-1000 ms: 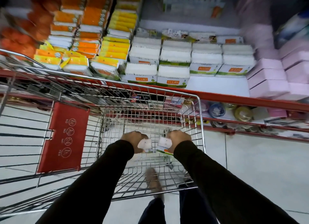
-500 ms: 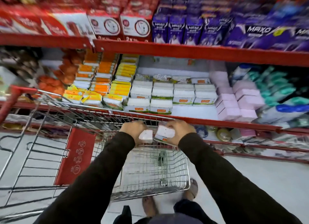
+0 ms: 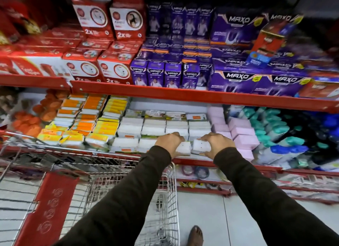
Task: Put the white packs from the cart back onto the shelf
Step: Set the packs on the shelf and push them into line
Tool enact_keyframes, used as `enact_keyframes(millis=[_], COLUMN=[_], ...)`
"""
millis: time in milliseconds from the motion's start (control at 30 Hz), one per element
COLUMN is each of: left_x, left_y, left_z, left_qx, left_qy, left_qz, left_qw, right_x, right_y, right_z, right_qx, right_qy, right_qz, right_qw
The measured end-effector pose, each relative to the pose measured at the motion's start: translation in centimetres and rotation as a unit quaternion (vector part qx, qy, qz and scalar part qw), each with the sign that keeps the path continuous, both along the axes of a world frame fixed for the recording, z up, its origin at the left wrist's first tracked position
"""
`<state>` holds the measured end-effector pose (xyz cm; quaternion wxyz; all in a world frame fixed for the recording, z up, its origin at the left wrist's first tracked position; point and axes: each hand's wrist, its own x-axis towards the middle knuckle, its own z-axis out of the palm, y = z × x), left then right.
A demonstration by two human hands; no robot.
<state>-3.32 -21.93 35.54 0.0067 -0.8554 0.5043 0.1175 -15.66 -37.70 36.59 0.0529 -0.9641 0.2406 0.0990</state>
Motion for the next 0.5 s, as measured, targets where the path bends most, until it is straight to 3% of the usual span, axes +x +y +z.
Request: enact_keyframes(millis=[333, 500], left_x=[1.0, 2.0], left_y=[-5.4, -5.0], left_z=[-6.2, -7.9], left_qx=[0.095, 0.077], left_qy=[-0.006, 0.032], left_qz=[0.050, 0.060], left_qw=[0.994, 0.995], right_x=[3.4, 3.4], right_y=[-4.5, -4.5], right_z=[-5.3, -6.3], right_qx=[0.002, -0.006], right_qy=[0.079, 0.073], right_qz=[0.089, 0.099], right_qw=[0.993, 0.992])
